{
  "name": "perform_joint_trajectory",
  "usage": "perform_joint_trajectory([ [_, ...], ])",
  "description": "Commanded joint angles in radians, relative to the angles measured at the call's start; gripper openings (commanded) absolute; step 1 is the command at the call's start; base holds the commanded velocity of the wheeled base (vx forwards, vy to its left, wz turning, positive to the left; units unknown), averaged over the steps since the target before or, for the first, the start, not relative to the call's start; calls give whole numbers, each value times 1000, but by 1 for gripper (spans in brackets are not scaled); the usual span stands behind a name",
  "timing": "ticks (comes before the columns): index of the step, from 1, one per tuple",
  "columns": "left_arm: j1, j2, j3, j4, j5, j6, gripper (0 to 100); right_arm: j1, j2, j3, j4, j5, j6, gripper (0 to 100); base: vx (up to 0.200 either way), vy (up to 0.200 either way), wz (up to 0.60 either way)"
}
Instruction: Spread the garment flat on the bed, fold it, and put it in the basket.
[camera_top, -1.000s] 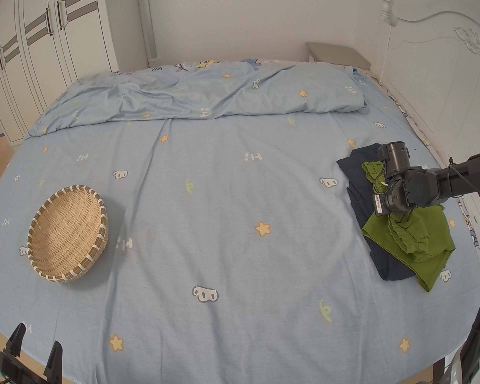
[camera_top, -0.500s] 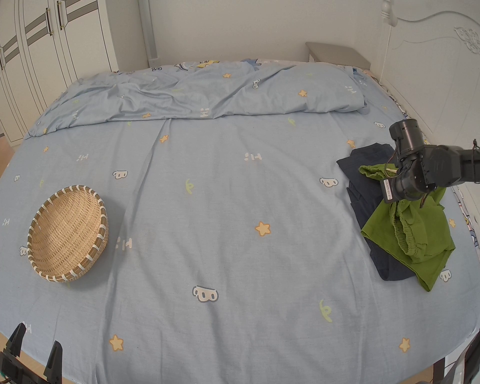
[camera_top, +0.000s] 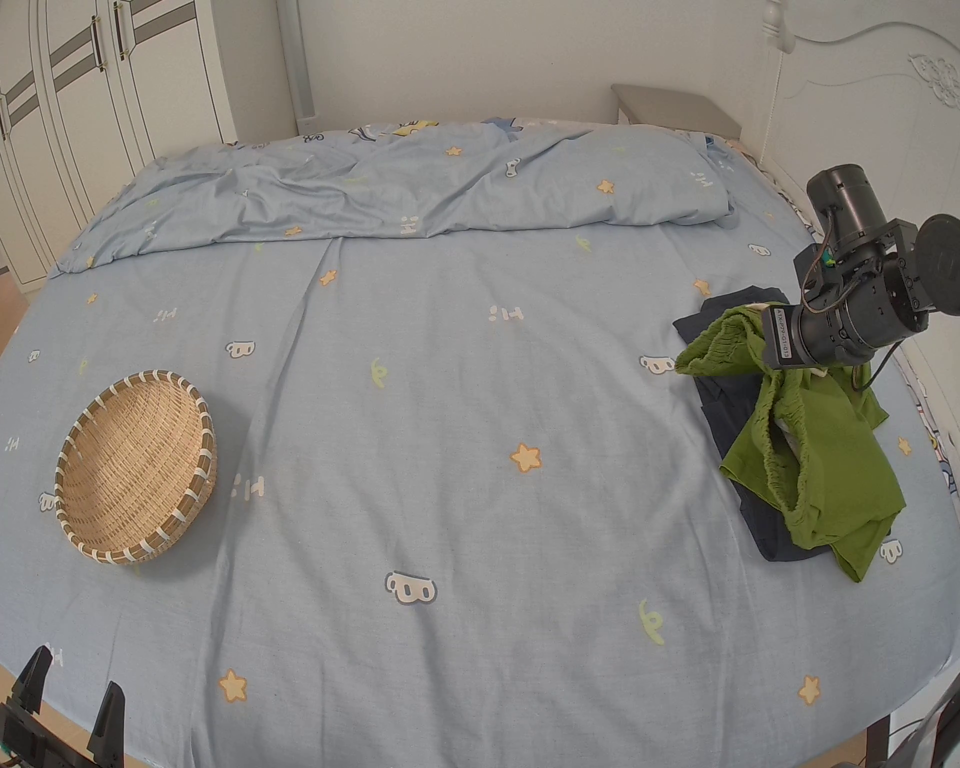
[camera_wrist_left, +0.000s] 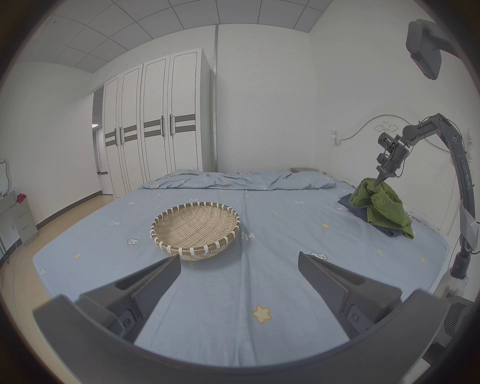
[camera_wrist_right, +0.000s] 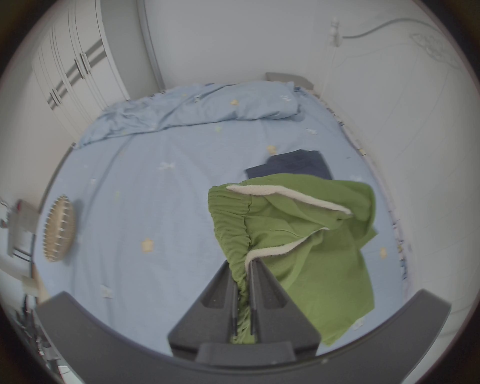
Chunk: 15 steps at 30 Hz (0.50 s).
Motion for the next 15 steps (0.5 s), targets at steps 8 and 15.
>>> perform_joint_trajectory([
  [8,0,-16,18,0,0,0,100,218,-14,-50,37,216,236,0,0,0,0],
  [15,0,-16,18,0,0,0,100,405,46,-56,-89,267,379,0,0,0,0],
])
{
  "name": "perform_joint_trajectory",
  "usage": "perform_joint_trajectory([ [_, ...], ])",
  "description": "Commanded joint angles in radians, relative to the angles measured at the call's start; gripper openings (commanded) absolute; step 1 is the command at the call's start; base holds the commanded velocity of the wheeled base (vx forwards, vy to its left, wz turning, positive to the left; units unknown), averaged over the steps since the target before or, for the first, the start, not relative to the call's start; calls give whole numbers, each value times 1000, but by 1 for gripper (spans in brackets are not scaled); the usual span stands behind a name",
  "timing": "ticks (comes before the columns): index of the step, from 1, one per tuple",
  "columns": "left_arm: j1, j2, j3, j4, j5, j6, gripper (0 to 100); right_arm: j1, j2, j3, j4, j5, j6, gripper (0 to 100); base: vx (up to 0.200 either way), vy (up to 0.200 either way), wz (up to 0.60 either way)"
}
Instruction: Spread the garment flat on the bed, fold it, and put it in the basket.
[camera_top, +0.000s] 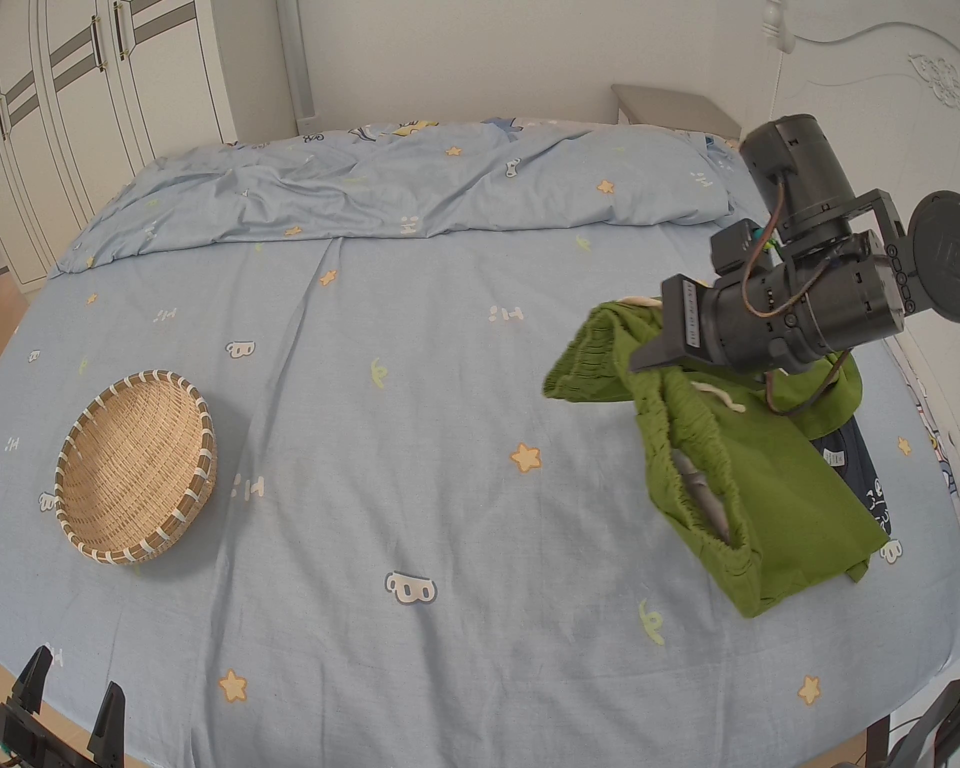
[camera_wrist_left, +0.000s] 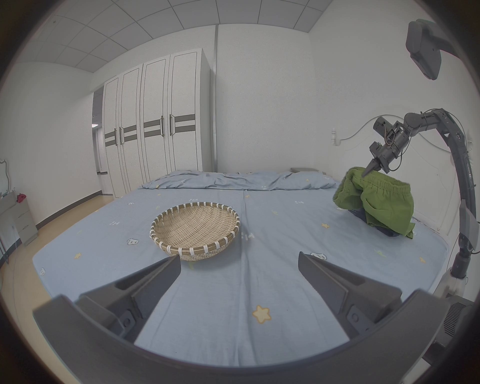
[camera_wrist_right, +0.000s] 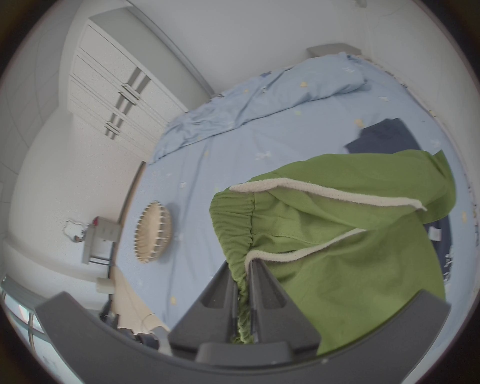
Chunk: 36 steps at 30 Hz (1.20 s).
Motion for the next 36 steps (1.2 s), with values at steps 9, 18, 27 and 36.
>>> perform_joint_trajectory([
  [9,0,-16,18,0,1,0,100,261,232,-172,-124,-15,113,0,0,0,0],
  [18,2,-16,18,0,-1,6,100,332,352,-317,-118,-63,176,0,0,0,0],
  [27,2,-16,18,0,-2,7,100,324,436,-317,-118,-76,173,100,0,0,0],
  [36,0,-16,18,0,-13,6,100,339,450,-317,-107,-99,164,100,0,0,0],
])
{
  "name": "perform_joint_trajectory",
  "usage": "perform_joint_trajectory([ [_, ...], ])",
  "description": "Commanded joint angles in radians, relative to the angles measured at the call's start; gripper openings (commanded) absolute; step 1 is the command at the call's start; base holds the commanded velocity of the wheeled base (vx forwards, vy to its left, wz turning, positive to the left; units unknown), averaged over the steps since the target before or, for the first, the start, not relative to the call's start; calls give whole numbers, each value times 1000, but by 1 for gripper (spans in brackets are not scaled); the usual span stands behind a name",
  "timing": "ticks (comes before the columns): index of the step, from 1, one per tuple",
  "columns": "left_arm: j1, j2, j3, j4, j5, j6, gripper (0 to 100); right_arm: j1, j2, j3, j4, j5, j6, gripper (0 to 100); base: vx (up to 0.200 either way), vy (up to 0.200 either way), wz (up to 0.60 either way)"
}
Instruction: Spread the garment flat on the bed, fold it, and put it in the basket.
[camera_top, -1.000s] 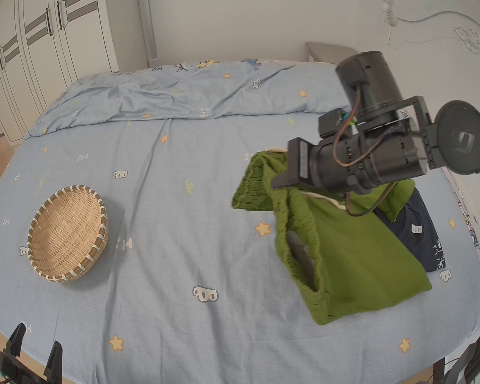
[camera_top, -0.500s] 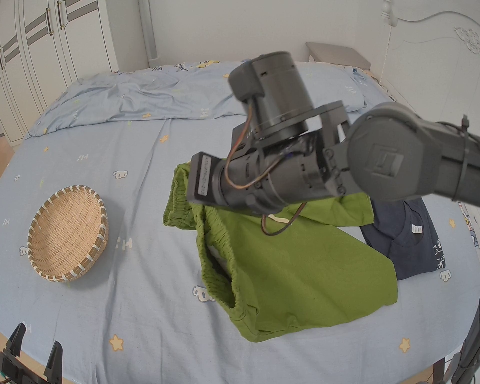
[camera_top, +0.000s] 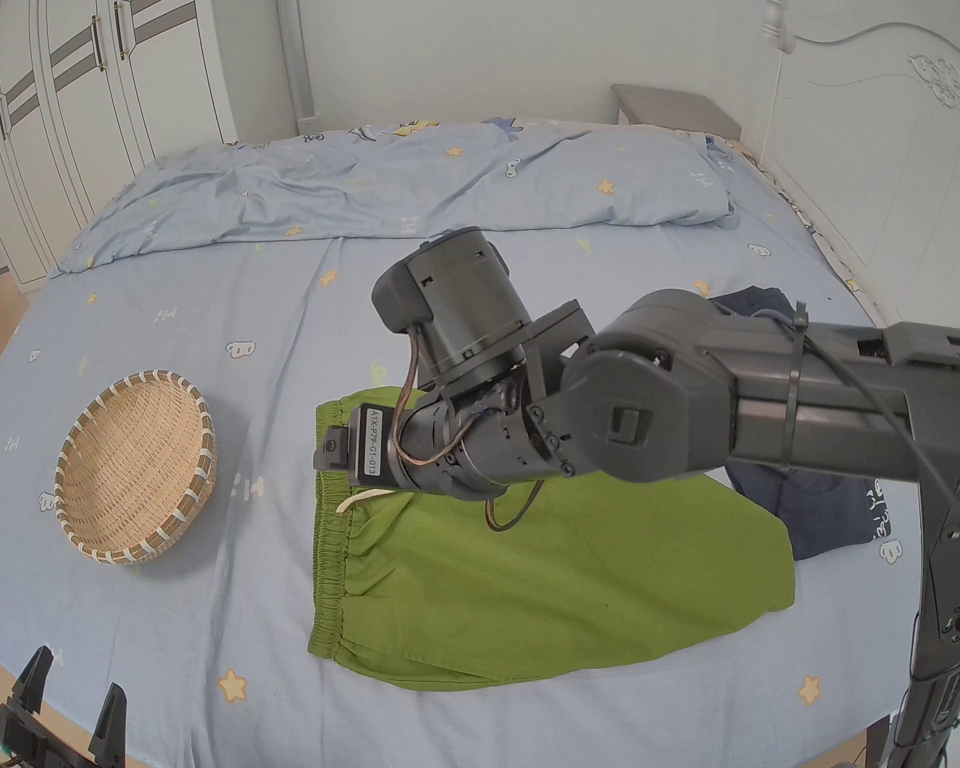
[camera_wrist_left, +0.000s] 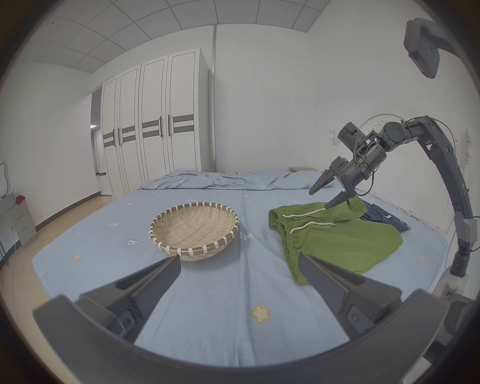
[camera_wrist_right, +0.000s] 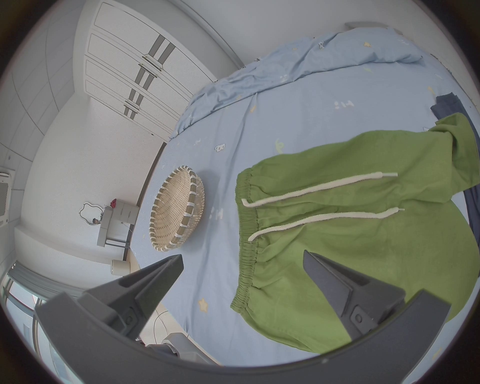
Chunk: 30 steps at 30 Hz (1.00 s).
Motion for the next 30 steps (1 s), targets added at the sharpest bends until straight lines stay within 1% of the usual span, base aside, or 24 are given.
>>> perform_joint_trajectory([
  [1,2,-16,16,0,-5,-2,100,2,0,0,26,0,3,100,0,0,0],
  [3,4,-16,13,-9,5,-2,100,-7,-15,0,57,0,11,100,0,0,0],
  [4,5,-16,-27,-22,5,-12,100,-12,-38,0,81,5,12,100,0,0,0],
  [5,2,-15,-111,-25,-1,-31,100,-22,-64,0,104,11,14,100,0,0,0],
  [6,-2,4,-242,-16,1,-84,100,-45,-101,0,132,14,15,100,0,0,0],
  [7,-7,34,-323,10,-2,-126,100,-70,-139,0,155,20,15,100,0,0,0],
  [8,-12,87,-384,47,-5,-152,100,-87,-176,0,167,31,15,100,0,0,0],
  [9,-12,146,-430,93,-16,-153,100,-108,-219,0,175,51,15,100,0,0,0],
  [10,-10,162,-439,106,-22,-150,100,-116,-233,0,175,58,15,100,0,0,0],
  [11,-8,238,-459,149,-84,-130,100,-167,-317,89,170,114,14,100,0,0,0],
  [12,-8,257,-461,149,-108,-130,100,-177,-340,113,169,129,14,100,0,0,0],
  [13,-13,337,-464,144,-182,-140,100,-216,-409,198,167,178,11,100,0,0,0],
  [14,-15,393,-467,138,-217,-152,100,-248,-445,247,166,201,11,100,0,0,0],
  [16,-15,519,-470,115,-271,-203,100,-321,-501,360,141,216,12,100,0,0,0],
  [17,-15,548,-470,106,-281,-215,100,-335,-514,391,132,216,11,100,0,0,0],
  [20,-59,751,-467,15,-386,-308,100,-441,-641,663,-27,227,-3,100,0,0,0],
  [21,-65,769,-467,6,-395,-318,100,-452,-653,687,-50,230,-5,100,0,0,0],
  [22,-93,866,-464,-49,-426,-390,100,-504,-712,813,-185,258,-12,100,0,0,0],
  [23,-108,921,-459,-89,-433,-436,100,-538,-745,890,-276,287,-12,100,0,0,0],
  [24,-122,986,-447,-137,-438,-485,100,-579,-787,980,-391,336,-9,100,0,0,0],
  [25,-125,1012,-439,-155,-443,-502,100,-598,-804,1017,-440,362,-8,100,0,0,0],
  [26,-133,1053,-418,-184,-446,-515,100,-625,-830,1077,-517,411,-6,100,0,0,0],
  [28,-148,1160,-372,-246,-461,-511,100,-677,-853,1169,-621,480,-6,100,0,0,0],
  [30,-160,1239,-340,-307,-472,-505,100,-705,-853,1201,-646,479,-6,100,0,0,0],
])
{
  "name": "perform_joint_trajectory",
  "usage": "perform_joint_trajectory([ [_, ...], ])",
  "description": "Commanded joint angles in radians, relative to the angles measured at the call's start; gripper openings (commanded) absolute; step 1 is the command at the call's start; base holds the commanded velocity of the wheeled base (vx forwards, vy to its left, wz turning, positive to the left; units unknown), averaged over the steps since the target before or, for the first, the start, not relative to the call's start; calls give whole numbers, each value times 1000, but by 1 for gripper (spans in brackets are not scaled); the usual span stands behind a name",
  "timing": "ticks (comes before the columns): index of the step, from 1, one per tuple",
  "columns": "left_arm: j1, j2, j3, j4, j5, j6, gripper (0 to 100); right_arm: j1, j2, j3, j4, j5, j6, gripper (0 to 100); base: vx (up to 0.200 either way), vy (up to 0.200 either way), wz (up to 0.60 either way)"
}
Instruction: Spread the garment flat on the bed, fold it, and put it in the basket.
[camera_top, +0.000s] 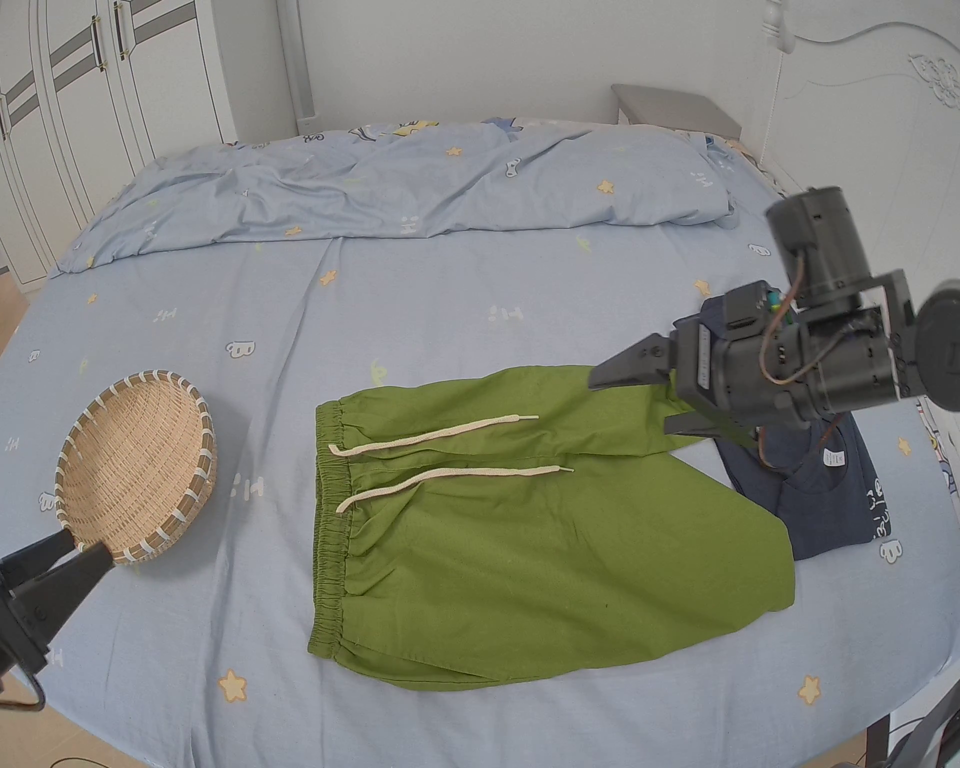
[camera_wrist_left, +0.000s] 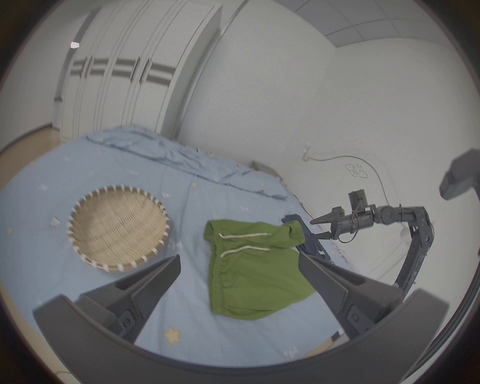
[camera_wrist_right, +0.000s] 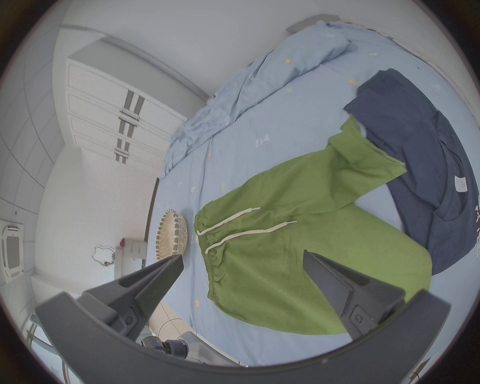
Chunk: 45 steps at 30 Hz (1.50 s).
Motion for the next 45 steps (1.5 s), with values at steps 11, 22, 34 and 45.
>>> perform_joint_trajectory([
  [11,-67,1092,183,-613,-255,-28,100,-347,-329,585,-428,210,-11,100,0,0,0],
  [22,-74,1190,220,-639,-268,-25,100,-356,-325,580,-431,210,-11,100,0,0,0],
  [34,-144,1247,230,-795,-268,-55,100,-355,-324,585,-431,213,-11,100,0,0,0],
  [45,-147,1353,234,-981,-268,-123,100,-355,-321,587,-431,213,-11,100,0,0,0],
])
